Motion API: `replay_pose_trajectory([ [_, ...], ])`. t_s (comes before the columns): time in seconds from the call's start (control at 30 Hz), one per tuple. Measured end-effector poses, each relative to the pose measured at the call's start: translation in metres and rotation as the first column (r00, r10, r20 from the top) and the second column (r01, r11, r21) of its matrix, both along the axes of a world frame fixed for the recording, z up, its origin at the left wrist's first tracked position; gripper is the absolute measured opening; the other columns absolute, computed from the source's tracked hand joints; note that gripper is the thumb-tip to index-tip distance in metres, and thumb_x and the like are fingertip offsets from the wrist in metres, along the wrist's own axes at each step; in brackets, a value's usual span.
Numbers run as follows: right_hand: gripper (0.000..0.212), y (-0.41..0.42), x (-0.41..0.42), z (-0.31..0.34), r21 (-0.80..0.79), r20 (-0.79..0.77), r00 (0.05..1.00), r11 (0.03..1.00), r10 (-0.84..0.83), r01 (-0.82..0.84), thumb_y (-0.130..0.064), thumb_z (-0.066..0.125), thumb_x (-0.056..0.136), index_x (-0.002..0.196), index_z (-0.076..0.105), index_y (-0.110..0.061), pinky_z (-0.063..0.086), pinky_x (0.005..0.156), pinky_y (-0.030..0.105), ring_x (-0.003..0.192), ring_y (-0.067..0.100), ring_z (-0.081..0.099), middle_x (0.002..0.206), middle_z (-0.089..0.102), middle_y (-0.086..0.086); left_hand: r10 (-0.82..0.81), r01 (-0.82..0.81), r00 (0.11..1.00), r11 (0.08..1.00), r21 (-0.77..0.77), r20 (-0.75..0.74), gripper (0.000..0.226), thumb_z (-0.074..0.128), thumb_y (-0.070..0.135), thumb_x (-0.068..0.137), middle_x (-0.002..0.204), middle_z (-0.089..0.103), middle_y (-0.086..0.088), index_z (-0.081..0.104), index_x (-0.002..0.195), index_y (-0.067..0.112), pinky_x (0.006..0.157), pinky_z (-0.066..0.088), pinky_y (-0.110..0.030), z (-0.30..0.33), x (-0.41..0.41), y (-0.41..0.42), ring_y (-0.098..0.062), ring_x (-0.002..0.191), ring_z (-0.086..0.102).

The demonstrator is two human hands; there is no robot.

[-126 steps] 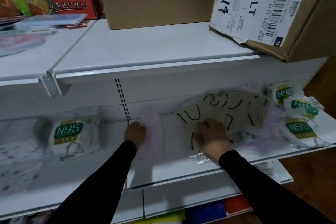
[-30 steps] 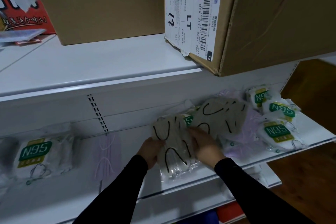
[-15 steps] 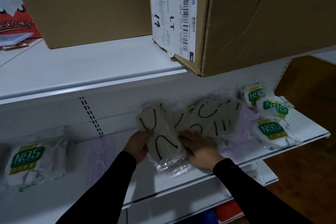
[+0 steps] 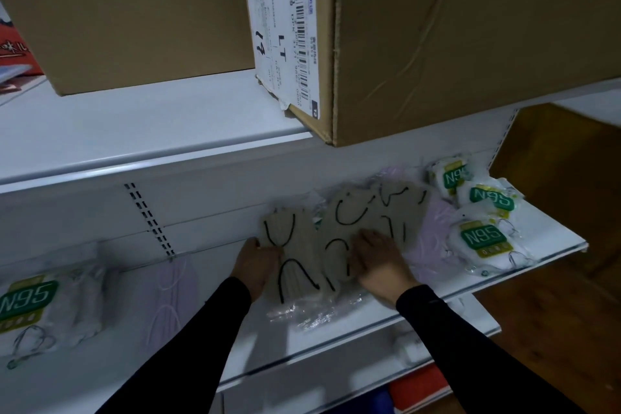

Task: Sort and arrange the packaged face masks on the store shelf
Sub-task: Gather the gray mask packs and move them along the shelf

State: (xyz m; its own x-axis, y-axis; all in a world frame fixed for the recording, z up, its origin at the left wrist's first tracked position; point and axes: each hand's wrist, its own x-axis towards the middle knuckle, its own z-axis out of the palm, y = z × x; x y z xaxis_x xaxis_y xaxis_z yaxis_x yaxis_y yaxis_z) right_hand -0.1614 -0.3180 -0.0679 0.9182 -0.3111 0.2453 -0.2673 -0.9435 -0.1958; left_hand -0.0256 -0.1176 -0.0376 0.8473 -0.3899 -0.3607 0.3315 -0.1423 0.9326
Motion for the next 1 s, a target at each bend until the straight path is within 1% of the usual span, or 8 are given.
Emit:
replay_pose_trajectory([
  [0.17, 0.053, 0.020, 0.004, 0.007, 0.316, -0.034, 0.985, 0.937, 0.169, -0.150, -0.041, 0.031, 0.093, 0.130, 0.059, -0.015, 0.038, 0.107, 0.034, 0.128, 0.021, 0.050, 0.141, 0.052, 0.004, -0.009, -0.005, 0.995, 0.990, -0.140, -0.096, 0.034, 0.062, -0.007, 0.082, 0.106, 0.066, -0.026, 0.056, 0.116, -0.009, 0.064, 0.061, -0.040, -0.005, 0.007, 0.004, -0.030, 0.082, 0.067],
  [0.27, 0.034, 0.024, 0.003, 0.016, 0.579, 0.063, 0.989, 0.802, 0.134, -0.146, -0.028, 0.042, 0.102, 0.131, 0.057, -0.018, 0.031, 0.102, 0.017, 0.121, 0.006, 0.046, 0.133, 0.054, -0.009, -0.080, 0.073, 0.991, 0.995, -0.072, -0.107, 0.044, 0.066, -0.002, 0.069, 0.099, 0.068, -0.022, 0.060, 0.112, -0.008, 0.063, 0.061, -0.038, -0.011, -0.006, 0.004, -0.026, 0.073, 0.070],
  [0.33, 0.026, 0.017, 0.001, 0.024, 0.563, 0.251, 0.968, 0.812, 0.007, -0.152, -0.019, 0.045, 0.100, 0.116, 0.063, -0.010, 0.038, 0.092, 0.021, 0.107, 0.015, 0.055, 0.114, 0.062, 0.002, -0.054, 0.052, 0.996, 0.998, -0.023, -0.071, 0.042, 0.065, 0.003, 0.063, 0.097, 0.068, -0.025, 0.063, 0.104, -0.005, 0.069, 0.058, -0.048, -0.013, -0.012, -0.001, -0.028, 0.071, 0.068],
  [0.43, 0.028, -0.018, -0.001, 0.025, 0.386, 0.275, 0.922, 0.909, -0.272, 0.153, -0.020, 0.047, 0.095, 0.111, 0.062, -0.002, 0.044, 0.089, 0.032, 0.100, 0.030, 0.057, 0.108, 0.062, 0.016, -0.024, 0.018, 0.997, 0.997, 0.081, 0.071, 0.036, 0.069, 0.007, 0.064, 0.097, 0.068, -0.023, 0.063, 0.098, -0.001, 0.069, 0.055, -0.039, -0.011, -0.009, -0.009, -0.027, 0.077, 0.063],
  [0.57, 0.057, -0.065, -0.006, 0.018, 0.385, 0.020, 0.839, 0.779, -0.543, 0.495, -0.047, 0.038, 0.088, 0.112, 0.054, 0.002, 0.043, 0.087, 0.037, 0.101, 0.035, 0.056, 0.108, 0.062, 0.023, -0.039, 0.021, 0.983, 0.995, 0.098, 0.182, 0.020, 0.068, 0.008, 0.072, 0.095, 0.065, -0.014, 0.056, 0.086, 0.016, 0.076, 0.053, -0.037, -0.002, -0.002, -0.024, -0.025, 0.082, 0.061],
  [0.73, 0.032, -0.073, -0.005, 0.027, 0.556, 0.087, 0.818, 0.709, -0.569, 0.434, -0.018, 0.057, 0.088, 0.113, 0.053, 0.001, 0.042, 0.076, 0.031, 0.101, 0.038, 0.062, 0.107, 0.066, 0.022, -0.052, 0.029, 0.978, 0.993, 0.115, 0.203, 0.019, 0.064, 0.003, 0.081, 0.090, 0.063, -0.010, 0.053, 0.083, 0.018, 0.074, 0.051, -0.032, -0.003, -0.004, -0.052, -0.022, 0.081, 0.060],
  [0.9, 0.038, -0.072, -0.003, 0.029, 0.654, 0.235, 0.788, 0.692, -0.569, 0.305, -0.017, 0.060, 0.089, 0.126, 0.056, -0.006, 0.044, 0.090, 0.029, 0.111, 0.031, 0.059, 0.119, 0.065, 0.014, -0.045, 0.017, 0.974, 0.992, 0.125, 0.224, 0.023, 0.061, -0.003, 0.083, 0.081, 0.060, -0.003, 0.052, 0.080, 0.018, 0.066, 0.049, -0.028, -0.003, -0.006, -0.076, -0.021, 0.077, 0.058],
  [1.0, 0.056, -0.069, 0.002, 0.034, 0.855, 0.169, 0.790, 0.486, -0.589, 0.179, -0.021, 0.064, 0.089, 0.138, 0.043, -0.006, 0.046, 0.093, 0.033, 0.110, 0.025, 0.058, 0.122, 0.061, 0.007, -0.062, 0.033, 0.975, 0.990, 0.134, 0.212, 0.019, 0.061, -0.001, 0.084, 0.089, 0.062, -0.009, 0.053, 0.082, 0.017, 0.065, 0.049, -0.027, -0.002, -0.008, -0.084, -0.021, 0.078, 0.058],
])
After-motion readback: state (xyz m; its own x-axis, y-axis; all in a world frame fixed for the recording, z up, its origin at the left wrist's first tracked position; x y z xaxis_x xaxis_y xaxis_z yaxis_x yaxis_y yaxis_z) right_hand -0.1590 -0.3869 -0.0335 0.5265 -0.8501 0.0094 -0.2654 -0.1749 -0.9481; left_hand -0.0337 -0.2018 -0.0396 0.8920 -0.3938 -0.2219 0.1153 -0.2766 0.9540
